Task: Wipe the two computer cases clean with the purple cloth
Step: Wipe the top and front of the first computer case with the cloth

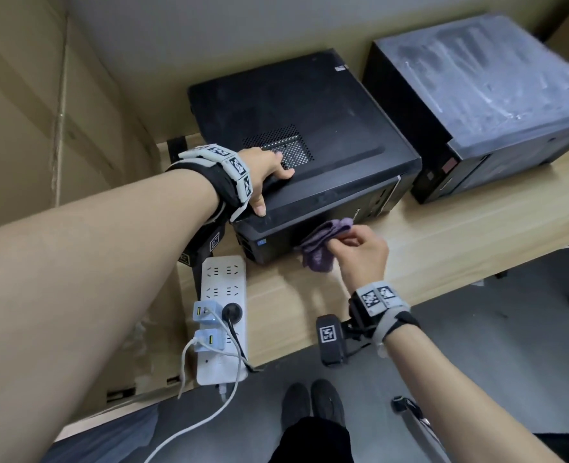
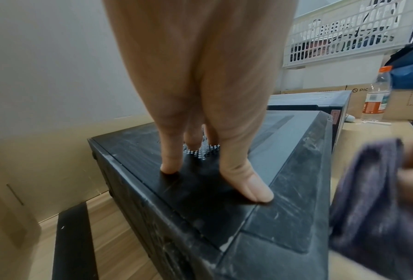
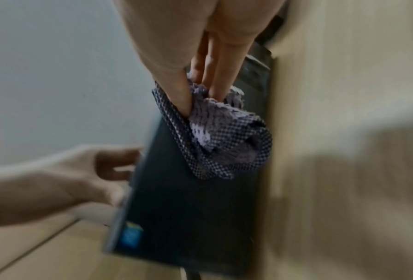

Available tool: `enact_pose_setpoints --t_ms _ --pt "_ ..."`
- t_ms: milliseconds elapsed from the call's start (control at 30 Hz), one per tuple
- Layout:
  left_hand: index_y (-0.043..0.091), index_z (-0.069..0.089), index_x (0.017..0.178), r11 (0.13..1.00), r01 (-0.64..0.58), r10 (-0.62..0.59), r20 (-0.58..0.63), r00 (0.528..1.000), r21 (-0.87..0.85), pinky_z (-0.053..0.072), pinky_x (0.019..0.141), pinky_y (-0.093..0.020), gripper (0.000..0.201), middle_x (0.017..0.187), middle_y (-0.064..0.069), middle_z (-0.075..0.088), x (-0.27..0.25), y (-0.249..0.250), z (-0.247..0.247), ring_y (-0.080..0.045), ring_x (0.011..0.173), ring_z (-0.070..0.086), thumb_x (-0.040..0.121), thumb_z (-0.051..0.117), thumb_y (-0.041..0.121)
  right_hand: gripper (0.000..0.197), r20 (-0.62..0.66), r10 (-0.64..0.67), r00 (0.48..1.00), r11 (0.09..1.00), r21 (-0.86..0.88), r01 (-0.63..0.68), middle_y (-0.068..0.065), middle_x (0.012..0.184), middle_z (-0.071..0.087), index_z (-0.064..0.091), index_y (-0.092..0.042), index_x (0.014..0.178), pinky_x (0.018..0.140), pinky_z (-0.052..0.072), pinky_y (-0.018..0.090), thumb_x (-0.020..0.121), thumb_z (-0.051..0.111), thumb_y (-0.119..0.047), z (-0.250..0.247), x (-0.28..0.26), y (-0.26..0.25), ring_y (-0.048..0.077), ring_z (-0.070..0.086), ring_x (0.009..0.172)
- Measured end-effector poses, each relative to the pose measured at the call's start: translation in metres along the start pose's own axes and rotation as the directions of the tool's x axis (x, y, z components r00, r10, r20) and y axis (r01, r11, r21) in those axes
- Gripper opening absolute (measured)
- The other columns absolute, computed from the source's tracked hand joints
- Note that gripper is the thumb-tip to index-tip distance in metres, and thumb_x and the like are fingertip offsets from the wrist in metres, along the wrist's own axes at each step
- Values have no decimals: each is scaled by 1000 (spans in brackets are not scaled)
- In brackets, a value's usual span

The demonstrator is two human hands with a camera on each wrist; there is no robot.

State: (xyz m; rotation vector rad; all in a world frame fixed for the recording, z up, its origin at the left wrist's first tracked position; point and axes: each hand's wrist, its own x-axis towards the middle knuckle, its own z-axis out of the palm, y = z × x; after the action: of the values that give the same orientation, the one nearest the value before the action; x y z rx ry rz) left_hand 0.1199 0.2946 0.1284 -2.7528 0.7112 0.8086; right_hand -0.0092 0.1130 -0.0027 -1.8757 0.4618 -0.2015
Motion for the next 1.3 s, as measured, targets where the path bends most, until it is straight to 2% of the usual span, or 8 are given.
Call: enact_pose_setpoints --t_ms 167,300,533,733,1000,1100,1233,1300 --pt "28 25 152 999 9 -9 12 1000 -41 30 113 -40 100 163 -6 9 -6 1 0 -34 143 25 72 84 26 15 -47 -304 952 950 55 306 2 90 64 74 -14 85 73 45 12 78 71 -1 -40 30 -58 2 58 78" --pt "24 36 149 941 45 -75 -76 994 -335 21 115 -31 87 162 -6 15 -20 -15 17 -27 146 22 75 82 27 33 186 -330 925 902 -226 367 1 115 58 71 -11 114 94 46 23 82 72 -18 -19 42 -58 11 56 103" --pt "12 45 143 678 376 -562 -116 819 -631 34 109 -34 51 147 -14 44 -56 -63 59 -32 136 40 93 50 12 24 360 -521 774 770 -192 608 2 111 60 75 -13 106 86 48 26 82 74 -18 55 -12 -60 18 56 101" --pt "9 54 132 601 454 -580 32 814 -658 47 97 -37 44 132 -18 57 -55 -46 69 -37 119 55 88 49 12 17 529 -585 616 654 -143 743 8 103 61 77 -11 93 76 51 34 77 77 -16 74 -13 -79 26 58 92" --pt "4 65 111 496 409 -577 61 815 -766 45 79 -32 26 109 -16 64 -43 -26 61 -34 100 60 90 51 10 14 354 -479 803 745 -320 585 1 92 63 80 -16 85 71 47 20 73 82 -21 -19 80 -66 17 64 80" --pt "7 69 107 422 393 -582 88 808 -817 49 85 -34 31 104 -15 67 -44 -27 70 -36 105 61 86 47 3 13 368 -440 819 745 -359 562 -1 95 63 80 -17 87 72 54 33 74 81 -21 -31 100 -66 17 64 81" --pt "14 53 138 280 358 -598 130 791 -891 40 109 -37 59 140 -6 55 -45 -28 85 -25 132 49 84 41 -5 17 534 -481 696 664 -296 686 1 106 62 78 -15 97 79 55 39 82 75 -21 -14 89 -68 22 62 93" --pt "18 50 140 193 319 -623 135 771 -928 40 110 -39 61 140 -5 55 -44 -25 92 -21 130 51 85 42 -6 23 678 -519 521 571 -179 801 4 115 60 75 -13 105 85 53 38 84 73 -20 -1 74 -74 25 59 100"
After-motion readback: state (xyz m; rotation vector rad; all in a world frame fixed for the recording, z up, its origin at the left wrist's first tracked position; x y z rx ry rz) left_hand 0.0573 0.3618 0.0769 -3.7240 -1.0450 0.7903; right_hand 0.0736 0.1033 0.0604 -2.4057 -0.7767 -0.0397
